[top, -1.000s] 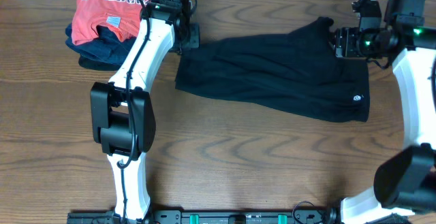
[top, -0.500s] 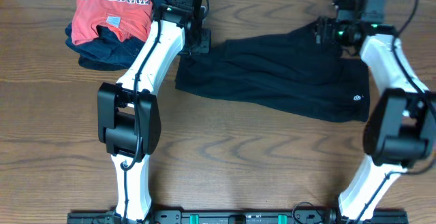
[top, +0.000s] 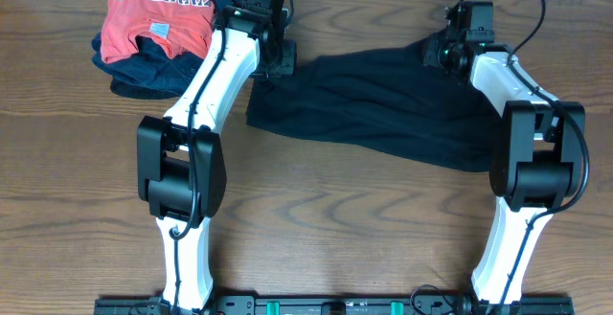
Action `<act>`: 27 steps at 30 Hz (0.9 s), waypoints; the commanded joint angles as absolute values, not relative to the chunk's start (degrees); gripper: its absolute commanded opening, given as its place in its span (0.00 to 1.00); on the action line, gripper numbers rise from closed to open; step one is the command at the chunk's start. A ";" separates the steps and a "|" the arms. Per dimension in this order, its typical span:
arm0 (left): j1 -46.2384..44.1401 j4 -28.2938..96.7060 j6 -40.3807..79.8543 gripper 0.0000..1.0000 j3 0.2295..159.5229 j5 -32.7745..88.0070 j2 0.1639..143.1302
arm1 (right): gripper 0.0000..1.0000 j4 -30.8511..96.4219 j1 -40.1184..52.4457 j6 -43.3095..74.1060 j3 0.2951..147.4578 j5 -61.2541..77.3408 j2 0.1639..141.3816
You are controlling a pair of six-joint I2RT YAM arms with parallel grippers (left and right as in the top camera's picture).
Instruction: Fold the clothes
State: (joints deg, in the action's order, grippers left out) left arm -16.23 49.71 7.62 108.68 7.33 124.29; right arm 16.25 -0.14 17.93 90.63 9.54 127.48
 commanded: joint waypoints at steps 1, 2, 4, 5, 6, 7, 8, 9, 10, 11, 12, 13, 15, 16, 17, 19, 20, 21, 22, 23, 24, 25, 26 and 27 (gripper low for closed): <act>-16.10 49.89 7.07 0.06 109.73 7.46 122.15 | 0.30 15.59 0.45 19.92 90.96 8.21 129.45; -16.10 49.89 7.07 0.06 109.73 7.46 122.15 | 0.27 15.57 0.47 19.92 90.96 8.23 129.58; -16.10 49.89 7.07 0.06 109.73 7.46 122.15 | 0.22 15.62 0.51 19.92 90.96 8.38 129.73; -16.10 49.89 7.07 0.06 109.73 7.46 122.15 | 0.22 15.66 0.51 19.90 90.96 8.38 129.86; -16.10 49.89 7.07 0.06 109.73 7.46 122.15 | 0.22 15.81 0.51 19.92 90.96 8.40 130.02; -16.10 49.89 7.07 0.06 109.73 7.46 122.15 | 0.22 15.94 0.51 19.92 90.96 8.51 130.13; -16.10 49.89 7.07 0.06 109.73 7.46 122.15 | 0.22 16.14 0.51 19.90 90.96 8.91 130.26; -16.10 49.89 7.07 0.06 109.73 7.46 122.15 | 0.22 16.34 0.51 19.92 90.96 9.41 130.45; -16.10 49.89 7.07 0.06 109.73 7.46 122.15 | 0.23 16.53 0.51 19.94 90.94 9.50 130.52; -16.10 49.89 7.07 0.06 109.73 7.46 122.15 | 0.25 16.67 0.58 19.92 90.94 9.50 130.65; -16.10 49.89 7.07 0.06 109.73 7.46 122.15 | 0.27 16.73 0.69 19.92 90.94 9.61 130.67; -16.10 49.89 7.07 0.06 109.73 7.46 122.15 | 0.31 16.75 0.84 19.92 90.94 9.67 130.67; -16.10 49.89 7.07 0.06 109.73 7.46 122.15 | 0.35 16.75 1.28 19.92 90.94 9.67 130.67; -16.10 49.89 7.07 0.06 109.73 7.46 122.15 | 0.37 16.75 1.48 19.92 90.96 9.67 130.67; -16.10 49.87 7.07 0.06 109.73 7.46 122.15 | 0.38 16.80 1.67 19.92 90.94 9.67 130.67; -16.10 49.89 7.07 0.06 109.73 7.46 122.15 | 0.39 17.72 2.13 20.45 90.94 9.65 130.67; -16.10 49.89 7.07 0.06 109.73 7.46 122.15 | 0.39 18.00 2.24 20.62 90.94 9.61 130.67; -16.10 49.87 7.07 0.06 109.73 7.46 122.15 | 0.39 18.33 2.37 20.73 90.94 9.61 130.76; -16.10 49.87 7.07 0.06 109.73 7.46 122.15 | 0.39 18.74 2.48 20.95 90.94 9.37 130.85; -16.10 49.87 7.07 0.06 109.73 7.46 122.15 | 0.39 19.25 2.55 21.30 90.94 8.86 130.89; -16.10 49.87 7.07 0.06 109.73 7.46 122.15 | 0.39 19.66 2.63 21.58 90.94 8.34 130.98; -16.10 49.87 7.07 0.06 109.73 7.46 122.15 | 0.38 20.29 2.70 22.26 90.94 7.35 131.09; -16.10 49.87 7.07 0.06 109.73 7.46 122.15 | 0.38 20.86 2.70 22.74 90.94 6.42 131.17; -16.10 49.87 7.07 0.06 109.73 7.46 122.15 | 0.36 21.52 2.70 23.00 90.94 5.54 131.24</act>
